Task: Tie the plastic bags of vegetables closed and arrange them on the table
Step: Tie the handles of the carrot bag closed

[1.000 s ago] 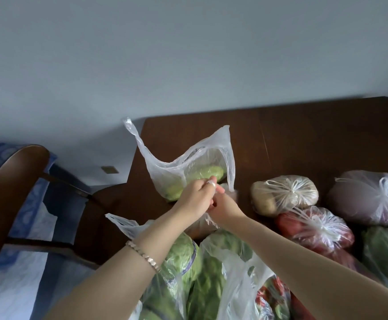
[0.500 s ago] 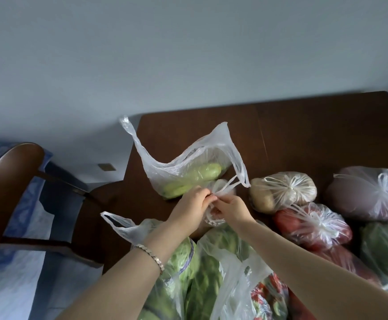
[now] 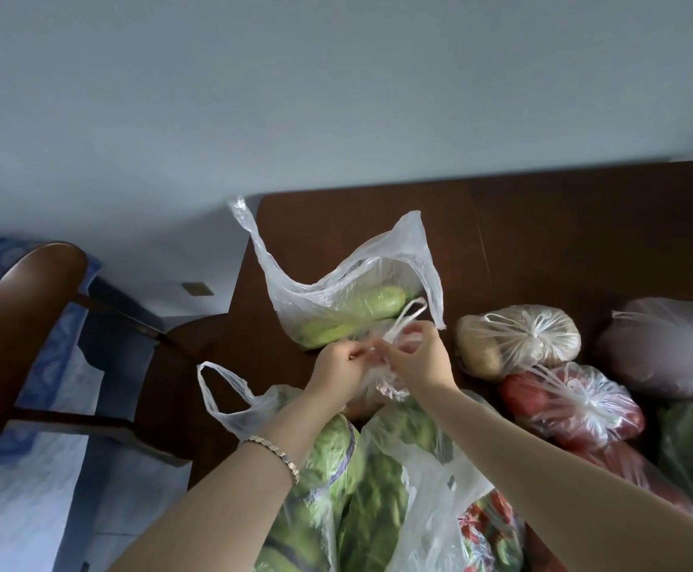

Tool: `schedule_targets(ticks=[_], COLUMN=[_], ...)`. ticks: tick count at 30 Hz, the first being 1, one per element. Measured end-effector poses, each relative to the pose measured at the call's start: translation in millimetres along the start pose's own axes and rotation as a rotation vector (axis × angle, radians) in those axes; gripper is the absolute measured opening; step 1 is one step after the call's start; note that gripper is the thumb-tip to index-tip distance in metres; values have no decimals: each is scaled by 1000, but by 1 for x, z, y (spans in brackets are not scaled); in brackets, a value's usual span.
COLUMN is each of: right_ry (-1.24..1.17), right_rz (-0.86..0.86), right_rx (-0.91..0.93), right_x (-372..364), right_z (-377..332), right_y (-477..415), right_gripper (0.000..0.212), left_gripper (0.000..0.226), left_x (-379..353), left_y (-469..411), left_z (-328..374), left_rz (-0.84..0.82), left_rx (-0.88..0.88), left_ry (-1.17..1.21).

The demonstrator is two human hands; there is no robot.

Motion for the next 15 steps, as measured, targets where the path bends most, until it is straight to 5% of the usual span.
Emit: schedule_targets(ticks=[4, 8, 15], right_ry=[290, 571, 830], right_rz=[-54, -90, -309], right_rx=[247, 443, 350], right_x=[-7, -17, -32], right_z=[-13, -27, -25], right_y=[15, 22, 12], right_gripper=[23, 27, 27], left_gripper=[29, 22, 23], left_x=[-6, -3, -3], left_y=[0, 2, 10], left_z=[-6, 3, 16], left_rz=[-53, -42, -24], left_rx=[127, 37, -158], left_ry=[20, -77, -388])
Point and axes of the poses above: each hand's wrist, its own y-axis away from the middle knuckle, its own x-axis out of the back of the hand, z = x × y, the point moved 8 cm from there along -y, towards the middle knuckle, and after that the axes turned 6 degrees about -z, right-handed, at the moved point
